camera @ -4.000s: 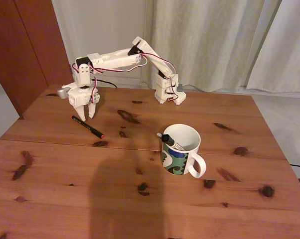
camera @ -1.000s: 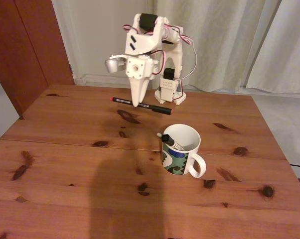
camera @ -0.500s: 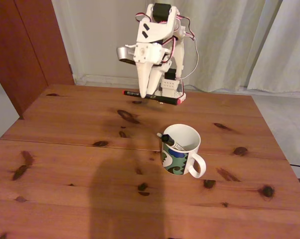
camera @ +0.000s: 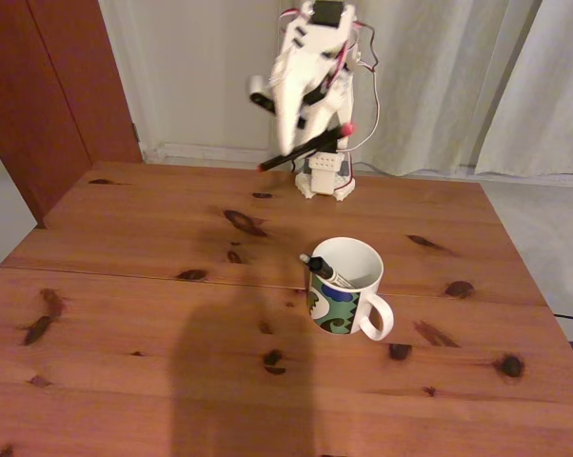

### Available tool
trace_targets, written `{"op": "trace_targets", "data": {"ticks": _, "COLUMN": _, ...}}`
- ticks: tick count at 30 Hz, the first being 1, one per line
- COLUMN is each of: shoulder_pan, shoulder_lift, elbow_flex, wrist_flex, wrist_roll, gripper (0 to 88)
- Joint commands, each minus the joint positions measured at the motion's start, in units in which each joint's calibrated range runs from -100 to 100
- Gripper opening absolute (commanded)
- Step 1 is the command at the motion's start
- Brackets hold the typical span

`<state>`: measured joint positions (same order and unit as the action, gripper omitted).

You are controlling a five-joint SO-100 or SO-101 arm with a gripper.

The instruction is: Clean up the desk and place the pens and markers into the cup

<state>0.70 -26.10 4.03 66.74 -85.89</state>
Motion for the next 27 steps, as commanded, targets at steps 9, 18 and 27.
{"op": "trace_targets", "data": {"ticks": 9, "shoulder_pan": -5.0, "shoulder_lift": -11.1, "elbow_flex": 8.6, "wrist_flex": -3.4, "wrist_roll": -6.5, "gripper": 0.8}}
{"op": "trace_targets", "data": {"ticks": 18, "shoulder_pan": -5.3, "shoulder_lift": -16.6, "elbow_flex": 22.6, "wrist_flex": -17.4, "wrist_roll": -8.1, "gripper": 0.8}}
{"op": "trace_targets", "data": {"ticks": 27, "shoulder_pan": -10.9, "shoulder_lift": -16.6, "elbow_flex": 34.1, "wrist_flex": -33.4, "wrist_roll": -8.1, "gripper": 0.8}}
